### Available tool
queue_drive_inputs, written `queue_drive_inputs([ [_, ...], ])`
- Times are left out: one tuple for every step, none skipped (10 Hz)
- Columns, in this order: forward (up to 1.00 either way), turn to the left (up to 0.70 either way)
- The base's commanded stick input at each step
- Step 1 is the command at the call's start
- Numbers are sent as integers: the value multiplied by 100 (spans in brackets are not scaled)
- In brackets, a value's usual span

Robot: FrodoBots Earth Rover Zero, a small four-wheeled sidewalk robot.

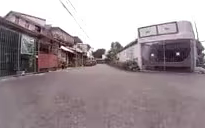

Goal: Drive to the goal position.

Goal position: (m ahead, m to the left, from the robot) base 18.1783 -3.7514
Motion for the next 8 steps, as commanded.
queue_drive_inputs([
  [70,0],
  [70,0],
  [70,0],
  [70,0],
  [70,0],
  [70,0],
  [70,0],
  [70,0],
])
